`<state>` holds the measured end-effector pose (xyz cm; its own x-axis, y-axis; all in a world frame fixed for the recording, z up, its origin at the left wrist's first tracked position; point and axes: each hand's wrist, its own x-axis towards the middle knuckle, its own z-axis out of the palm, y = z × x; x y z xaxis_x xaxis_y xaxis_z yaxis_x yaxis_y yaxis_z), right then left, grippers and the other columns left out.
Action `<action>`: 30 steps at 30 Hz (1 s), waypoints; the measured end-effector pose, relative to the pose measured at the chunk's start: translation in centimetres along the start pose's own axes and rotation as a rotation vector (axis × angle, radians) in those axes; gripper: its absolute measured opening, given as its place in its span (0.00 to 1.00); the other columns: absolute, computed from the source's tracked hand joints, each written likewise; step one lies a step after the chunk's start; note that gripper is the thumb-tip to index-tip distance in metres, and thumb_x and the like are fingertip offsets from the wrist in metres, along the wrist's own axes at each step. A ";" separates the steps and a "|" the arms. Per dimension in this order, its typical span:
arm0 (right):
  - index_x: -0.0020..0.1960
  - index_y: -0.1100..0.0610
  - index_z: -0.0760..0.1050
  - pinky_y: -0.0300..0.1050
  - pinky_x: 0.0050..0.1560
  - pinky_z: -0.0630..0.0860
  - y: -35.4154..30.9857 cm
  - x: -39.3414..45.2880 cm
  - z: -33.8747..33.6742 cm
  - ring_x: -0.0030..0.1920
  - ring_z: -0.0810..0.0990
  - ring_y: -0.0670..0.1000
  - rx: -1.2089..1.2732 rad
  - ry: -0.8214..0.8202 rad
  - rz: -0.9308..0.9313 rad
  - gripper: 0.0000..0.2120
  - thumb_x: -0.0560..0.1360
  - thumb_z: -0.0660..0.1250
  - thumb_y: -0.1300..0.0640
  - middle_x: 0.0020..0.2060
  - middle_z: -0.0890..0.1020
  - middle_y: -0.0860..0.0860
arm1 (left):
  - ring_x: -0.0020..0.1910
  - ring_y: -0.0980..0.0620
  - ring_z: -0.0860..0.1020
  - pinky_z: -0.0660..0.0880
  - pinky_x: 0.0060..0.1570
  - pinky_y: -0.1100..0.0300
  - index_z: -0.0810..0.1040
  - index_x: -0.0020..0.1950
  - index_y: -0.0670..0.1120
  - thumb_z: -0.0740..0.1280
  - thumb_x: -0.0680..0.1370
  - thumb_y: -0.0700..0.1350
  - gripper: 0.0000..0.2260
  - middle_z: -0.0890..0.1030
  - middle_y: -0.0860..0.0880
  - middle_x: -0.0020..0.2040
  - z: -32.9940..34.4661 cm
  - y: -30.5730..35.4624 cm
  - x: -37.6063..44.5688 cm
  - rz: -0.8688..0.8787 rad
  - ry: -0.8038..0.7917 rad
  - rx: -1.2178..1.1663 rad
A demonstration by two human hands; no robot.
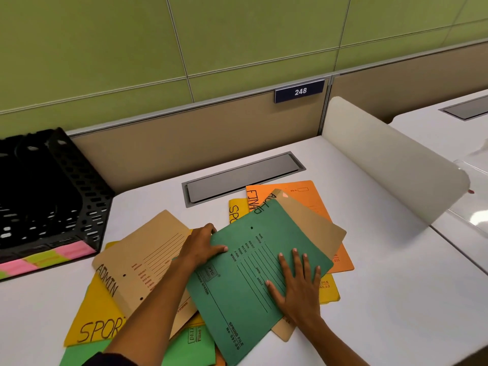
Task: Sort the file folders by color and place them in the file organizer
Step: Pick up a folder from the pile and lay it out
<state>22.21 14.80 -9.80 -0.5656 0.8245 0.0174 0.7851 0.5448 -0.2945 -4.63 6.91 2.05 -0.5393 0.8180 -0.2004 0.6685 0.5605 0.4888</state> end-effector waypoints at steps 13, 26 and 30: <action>0.78 0.54 0.37 0.60 0.76 0.50 -1.8 -3.0 -2.1 0.78 0.42 0.55 0.401 0.082 0.206 0.48 0.73 0.55 0.29 0.78 0.40 0.54 | 0.40 0.52 0.83 0.82 0.35 0.49 0.64 0.47 0.56 0.72 0.74 0.50 0.16 0.82 0.49 0.50 -2.8 0.8 -9.0 0.156 0.110 -0.298; 0.77 0.50 0.53 0.60 0.62 0.74 -8.9 -10.6 -5.4 0.66 0.72 0.57 1.010 0.020 0.242 0.30 0.79 0.62 0.49 0.69 0.70 0.53 | 0.40 0.51 0.84 0.83 0.33 0.51 0.66 0.49 0.51 0.71 0.76 0.43 0.13 0.83 0.47 0.50 -4.4 -0.8 -21.1 0.223 0.406 -0.590; 0.74 0.49 0.60 0.60 0.63 0.73 -11.6 -13.2 -6.0 0.66 0.72 0.55 1.153 -0.042 0.290 0.25 0.79 0.63 0.53 0.65 0.73 0.49 | 0.40 0.52 0.84 0.83 0.33 0.52 0.66 0.50 0.52 0.71 0.76 0.44 0.13 0.83 0.47 0.49 -4.2 -3.4 -24.8 0.207 0.498 -0.577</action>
<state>22.11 -1.49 -0.92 -0.4290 0.8770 -0.2166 0.2068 -0.1381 -0.9686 4.35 -15.83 8.96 -0.6899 0.6678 0.2796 0.4823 0.1359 0.8654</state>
